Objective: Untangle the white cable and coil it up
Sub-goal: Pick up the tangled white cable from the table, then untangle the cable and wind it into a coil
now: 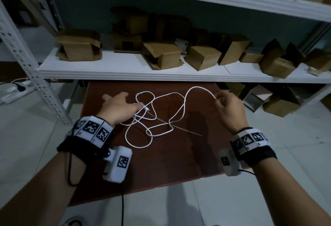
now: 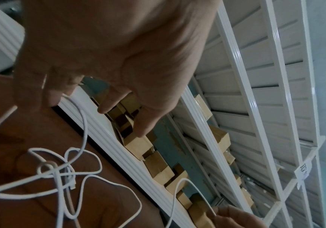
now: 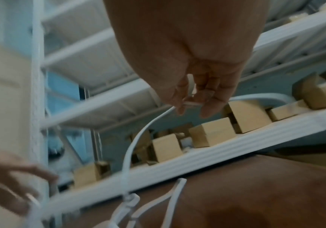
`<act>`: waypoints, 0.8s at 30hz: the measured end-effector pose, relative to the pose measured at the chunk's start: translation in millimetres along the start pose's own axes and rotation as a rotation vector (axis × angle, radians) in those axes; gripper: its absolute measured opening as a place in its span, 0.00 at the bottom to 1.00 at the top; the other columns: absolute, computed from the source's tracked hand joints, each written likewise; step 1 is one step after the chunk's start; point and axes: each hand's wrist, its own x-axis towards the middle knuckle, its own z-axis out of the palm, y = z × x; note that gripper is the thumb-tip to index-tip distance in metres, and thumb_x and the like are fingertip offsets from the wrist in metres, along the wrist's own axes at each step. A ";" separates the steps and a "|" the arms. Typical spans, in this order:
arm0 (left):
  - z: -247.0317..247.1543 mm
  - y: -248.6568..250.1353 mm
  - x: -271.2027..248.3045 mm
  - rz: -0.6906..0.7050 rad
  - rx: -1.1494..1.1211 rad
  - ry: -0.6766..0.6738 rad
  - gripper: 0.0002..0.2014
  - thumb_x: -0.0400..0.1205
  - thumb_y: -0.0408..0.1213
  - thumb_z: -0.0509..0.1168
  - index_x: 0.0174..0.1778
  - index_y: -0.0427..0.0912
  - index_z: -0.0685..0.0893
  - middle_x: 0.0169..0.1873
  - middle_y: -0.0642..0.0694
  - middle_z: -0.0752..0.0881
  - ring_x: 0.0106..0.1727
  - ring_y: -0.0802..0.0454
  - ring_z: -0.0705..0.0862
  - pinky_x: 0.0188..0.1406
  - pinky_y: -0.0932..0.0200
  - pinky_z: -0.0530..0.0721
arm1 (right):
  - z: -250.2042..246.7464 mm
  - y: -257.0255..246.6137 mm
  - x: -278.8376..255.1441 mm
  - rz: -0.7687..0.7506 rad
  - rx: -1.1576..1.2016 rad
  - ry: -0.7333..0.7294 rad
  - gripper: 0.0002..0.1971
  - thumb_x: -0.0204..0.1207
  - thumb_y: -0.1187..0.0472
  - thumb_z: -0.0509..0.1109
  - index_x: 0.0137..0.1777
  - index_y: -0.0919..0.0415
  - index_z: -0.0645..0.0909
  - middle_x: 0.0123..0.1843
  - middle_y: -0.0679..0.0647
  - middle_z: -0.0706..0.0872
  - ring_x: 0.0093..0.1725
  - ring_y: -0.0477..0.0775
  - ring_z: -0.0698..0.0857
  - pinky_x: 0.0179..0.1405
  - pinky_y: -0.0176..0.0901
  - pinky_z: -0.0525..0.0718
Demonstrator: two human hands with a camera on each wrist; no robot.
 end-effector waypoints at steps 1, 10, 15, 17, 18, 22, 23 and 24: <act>3.2 3.1 -1.8 0.017 -0.024 -0.015 0.40 0.83 0.62 0.72 0.89 0.50 0.71 0.88 0.34 0.58 0.86 0.30 0.68 0.86 0.43 0.67 | -3.0 -4.4 -0.8 0.041 0.064 0.014 0.07 0.82 0.63 0.68 0.55 0.59 0.87 0.47 0.57 0.89 0.48 0.62 0.85 0.43 0.48 0.72; 16.7 9.8 -12.3 0.116 -0.307 0.001 0.32 0.72 0.60 0.78 0.70 0.49 0.84 0.56 0.40 0.90 0.44 0.38 0.96 0.45 0.43 0.97 | -12.9 -32.5 -10.5 0.115 0.477 0.028 0.05 0.85 0.63 0.67 0.49 0.52 0.81 0.38 0.52 0.85 0.36 0.57 0.85 0.38 0.51 0.83; 13.7 16.1 -23.8 0.261 -0.575 0.215 0.04 0.86 0.40 0.74 0.52 0.44 0.89 0.48 0.45 0.93 0.35 0.46 0.96 0.35 0.51 0.93 | -15.3 -49.0 -15.9 0.216 0.714 0.011 0.04 0.85 0.68 0.66 0.53 0.62 0.81 0.30 0.52 0.81 0.25 0.47 0.80 0.30 0.48 0.80; 13.2 17.7 -25.9 0.287 -0.655 0.170 0.04 0.87 0.38 0.72 0.50 0.42 0.90 0.48 0.43 0.94 0.37 0.45 0.96 0.32 0.56 0.89 | -17.6 -55.3 -16.3 0.239 0.806 0.011 0.05 0.83 0.70 0.65 0.53 0.63 0.80 0.28 0.50 0.80 0.25 0.46 0.79 0.29 0.46 0.80; 13.2 18.5 -27.6 0.291 -0.682 0.121 0.05 0.88 0.38 0.72 0.50 0.40 0.90 0.47 0.41 0.95 0.37 0.44 0.96 0.31 0.57 0.88 | -18.8 -58.6 -16.5 0.241 0.838 0.014 0.05 0.83 0.71 0.64 0.54 0.63 0.80 0.28 0.50 0.80 0.25 0.47 0.79 0.28 0.46 0.80; 13.2 22.1 -39.8 0.328 -0.674 -0.106 0.13 0.91 0.39 0.68 0.46 0.36 0.90 0.46 0.35 0.96 0.39 0.44 0.95 0.33 0.61 0.88 | -26.3 -71.6 -17.5 0.262 0.995 0.021 0.08 0.85 0.71 0.63 0.58 0.65 0.81 0.28 0.50 0.78 0.25 0.45 0.76 0.27 0.40 0.79; 13.5 22.6 -42.5 0.334 -0.652 -0.170 0.15 0.92 0.40 0.67 0.46 0.34 0.91 0.46 0.35 0.96 0.40 0.43 0.95 0.35 0.60 0.88 | -28.1 -74.7 -17.6 0.276 1.052 0.021 0.09 0.85 0.72 0.62 0.59 0.66 0.82 0.29 0.50 0.77 0.26 0.45 0.75 0.26 0.39 0.77; 13.9 22.6 -44.9 0.329 -0.625 -0.239 0.18 0.93 0.42 0.65 0.47 0.32 0.91 0.46 0.34 0.96 0.42 0.42 0.96 0.37 0.59 0.89 | -30.0 -78.5 -18.0 0.290 1.118 0.020 0.10 0.85 0.72 0.61 0.59 0.66 0.82 0.31 0.51 0.77 0.26 0.44 0.74 0.25 0.38 0.75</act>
